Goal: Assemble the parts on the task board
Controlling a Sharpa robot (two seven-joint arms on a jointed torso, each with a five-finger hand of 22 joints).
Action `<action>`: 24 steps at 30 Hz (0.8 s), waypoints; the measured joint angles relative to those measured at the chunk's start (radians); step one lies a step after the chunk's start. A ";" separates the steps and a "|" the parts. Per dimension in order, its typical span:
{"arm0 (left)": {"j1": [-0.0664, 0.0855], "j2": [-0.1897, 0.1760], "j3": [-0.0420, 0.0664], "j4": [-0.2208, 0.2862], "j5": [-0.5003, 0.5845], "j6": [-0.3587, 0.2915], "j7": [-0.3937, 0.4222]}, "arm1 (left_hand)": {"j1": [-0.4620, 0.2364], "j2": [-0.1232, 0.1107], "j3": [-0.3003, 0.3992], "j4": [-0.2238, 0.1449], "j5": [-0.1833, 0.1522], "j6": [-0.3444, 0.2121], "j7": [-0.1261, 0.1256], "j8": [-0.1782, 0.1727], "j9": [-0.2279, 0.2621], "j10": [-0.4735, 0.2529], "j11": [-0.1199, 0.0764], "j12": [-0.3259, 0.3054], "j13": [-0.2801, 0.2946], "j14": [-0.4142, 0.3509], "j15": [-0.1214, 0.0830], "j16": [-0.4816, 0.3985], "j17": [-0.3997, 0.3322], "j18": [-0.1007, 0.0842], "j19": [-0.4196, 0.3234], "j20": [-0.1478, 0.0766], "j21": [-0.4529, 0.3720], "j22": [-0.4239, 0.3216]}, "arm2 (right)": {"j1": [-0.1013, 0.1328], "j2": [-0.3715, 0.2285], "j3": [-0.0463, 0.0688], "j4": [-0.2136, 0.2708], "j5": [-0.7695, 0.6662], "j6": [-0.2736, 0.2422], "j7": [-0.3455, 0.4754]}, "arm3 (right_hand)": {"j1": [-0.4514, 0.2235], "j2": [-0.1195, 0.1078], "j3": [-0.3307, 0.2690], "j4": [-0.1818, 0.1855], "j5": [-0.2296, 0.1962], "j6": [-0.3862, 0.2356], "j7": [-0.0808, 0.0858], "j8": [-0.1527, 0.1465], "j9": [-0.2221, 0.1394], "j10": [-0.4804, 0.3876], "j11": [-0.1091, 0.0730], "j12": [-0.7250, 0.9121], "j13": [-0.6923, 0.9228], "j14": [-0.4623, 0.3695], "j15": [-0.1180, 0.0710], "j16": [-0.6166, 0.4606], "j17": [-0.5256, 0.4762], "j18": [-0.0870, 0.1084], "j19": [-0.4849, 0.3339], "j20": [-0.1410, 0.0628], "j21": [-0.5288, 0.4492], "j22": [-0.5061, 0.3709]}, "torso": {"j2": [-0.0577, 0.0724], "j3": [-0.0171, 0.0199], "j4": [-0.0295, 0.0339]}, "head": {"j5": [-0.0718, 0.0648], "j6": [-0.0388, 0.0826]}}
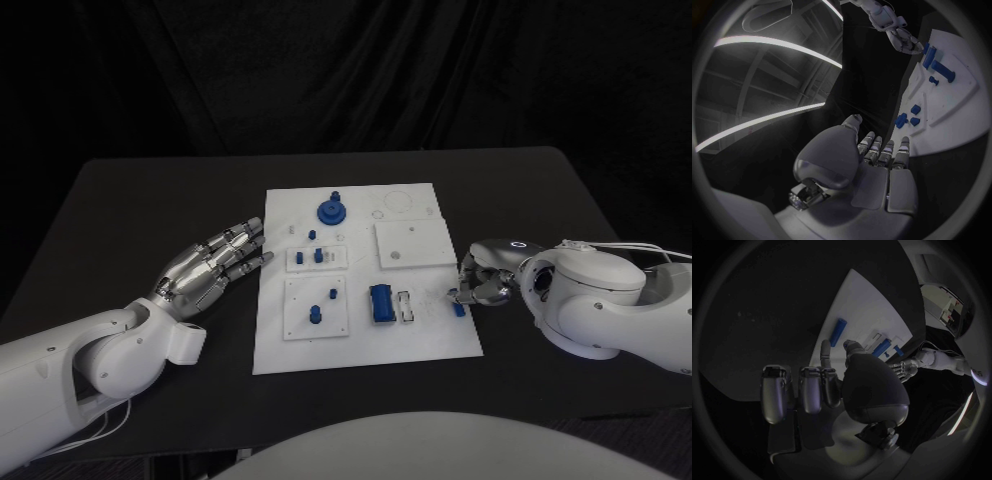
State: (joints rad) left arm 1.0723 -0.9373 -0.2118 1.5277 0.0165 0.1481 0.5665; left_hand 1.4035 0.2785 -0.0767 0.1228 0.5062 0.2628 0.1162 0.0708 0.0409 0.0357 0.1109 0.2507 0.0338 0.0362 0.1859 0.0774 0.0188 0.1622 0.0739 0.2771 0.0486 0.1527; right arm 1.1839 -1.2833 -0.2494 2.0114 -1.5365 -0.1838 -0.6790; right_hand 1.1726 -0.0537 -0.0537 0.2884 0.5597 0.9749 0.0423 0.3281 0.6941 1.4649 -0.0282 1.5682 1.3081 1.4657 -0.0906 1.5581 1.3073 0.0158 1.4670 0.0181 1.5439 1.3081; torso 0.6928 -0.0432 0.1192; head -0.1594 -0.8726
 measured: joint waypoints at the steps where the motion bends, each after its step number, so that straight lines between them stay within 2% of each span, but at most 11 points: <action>1: 0.000 0.000 0.000 0.000 0.000 0.000 0.000 | 0.000 0.000 0.000 0.000 0.000 0.000 0.000 0.000 0.000 0.000 0.000 0.000 0.000 0.000 0.000 0.000 0.000 0.000 0.000 0.000 0.000 0.000 | -0.002 0.002 0.000 -0.002 0.000 0.001 0.000 | 0.000 0.000 0.000 0.000 0.000 -0.001 0.001 -0.002 -0.002 0.000 0.000 0.000 0.000 0.001 0.001 0.000 0.000 0.000 0.000 0.000 0.000 0.000 | 0.000 0.0000 0.0001 | 0.000 0.000; 7: 0.000 0.001 0.000 -0.001 0.000 0.000 0.000 | 0.000 0.000 0.000 0.000 0.000 0.000 0.000 0.000 0.000 0.000 0.000 0.000 0.000 0.000 0.000 0.000 0.000 0.000 0.000 0.000 0.000 0.000 | -0.010 0.013 0.000 -0.016 -0.001 0.008 -0.001 | 0.000 0.000 0.000 0.000 0.000 0.000 0.007 -0.028 -0.023 0.001 0.006 0.000 0.000 0.001 0.001 0.000 0.000 0.000 -0.004 0.004 -0.005 0.000 | 0.000 -0.0005 0.0001 | 0.000 0.000; 11: 0.000 0.002 0.000 -0.002 0.000 0.000 -0.001 | 0.000 0.000 0.000 0.000 0.000 0.000 0.000 0.000 0.000 0.000 0.000 0.000 0.000 0.000 0.000 0.000 0.000 0.000 0.000 0.000 0.000 0.000 | -0.018 0.024 0.000 -0.024 -0.002 0.010 -0.001 | 0.002 -0.002 0.000 0.000 0.005 0.004 0.011 -0.043 -0.036 0.000 0.007 0.000 0.000 0.000 0.008 0.000 0.000 0.000 0.000 0.007 -0.008 0.000 | -0.001 -0.0005 -0.0006 | 0.002 0.000; 14: 0.000 0.003 0.000 -0.003 0.000 0.000 -0.001 | 0.000 0.000 0.000 0.000 0.000 0.000 0.000 0.000 0.000 0.000 0.000 0.000 0.000 0.000 0.000 0.000 0.000 0.000 0.000 0.000 0.000 0.000 | -0.022 0.032 0.001 -0.029 -0.003 0.010 -0.001 | 0.006 -0.005 0.000 0.000 0.012 0.007 0.014 -0.043 -0.038 0.000 0.007 0.000 0.000 0.000 0.008 0.000 0.000 0.000 0.000 0.007 -0.008 0.000 | -0.001 -0.0004 -0.0006 | 0.003 0.000; 20: -0.001 0.004 0.000 -0.004 0.000 0.001 -0.001 | 0.000 0.000 0.000 0.000 0.000 0.000 0.000 0.000 0.000 0.000 0.000 0.000 0.000 0.000 0.000 0.000 0.000 0.000 0.000 0.000 0.000 0.000 | -0.027 0.048 0.004 -0.033 -0.007 0.009 -0.002 | 0.080 -0.003 0.025 -0.025 0.074 0.026 0.011 -0.065 -0.046 0.000 0.007 0.000 0.000 0.000 0.008 0.000 0.000 0.000 0.000 0.007 -0.008 0.000 | -0.001 0.0000 -0.0004 | 0.003 0.000; 24: -0.002 0.006 0.000 -0.004 0.000 0.001 -0.001 | 0.000 0.000 0.003 -0.003 0.000 0.000 0.000 0.000 0.000 0.000 0.000 0.000 0.000 0.000 0.000 0.000 0.000 0.000 0.000 0.000 0.000 -0.002 | -0.029 0.061 0.006 -0.036 -0.010 0.006 -0.002 | 0.129 -0.003 0.047 -0.053 0.093 0.033 0.008 -0.075 -0.045 0.000 0.007 0.000 0.000 0.000 0.008 0.000 0.000 0.000 0.000 0.007 -0.008 0.000 | 0.000 0.0001 -0.0005 | 0.004 0.000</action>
State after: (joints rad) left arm 1.0708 -0.9314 -0.2120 1.5232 0.0165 0.1489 0.5652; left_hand 1.4035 0.2785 -0.0738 0.1199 0.5061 0.2628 0.1162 0.0708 0.0408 0.0357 0.1109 0.2507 0.0336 0.0362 0.1859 0.0774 0.0187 0.1622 0.0739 0.2771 0.0486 0.1512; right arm 1.1547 -1.2226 -0.2432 1.9752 -1.5464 -0.1781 -0.6806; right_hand 1.3014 -0.0566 -0.0064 0.2352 0.6532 1.0079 0.0500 0.2535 0.6491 1.4648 -0.0211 1.5682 1.3078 1.4660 -0.0827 1.5579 1.3073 0.0158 1.4669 0.0252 1.5356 1.3078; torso 0.6923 -0.0431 0.1187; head -0.1558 -0.8726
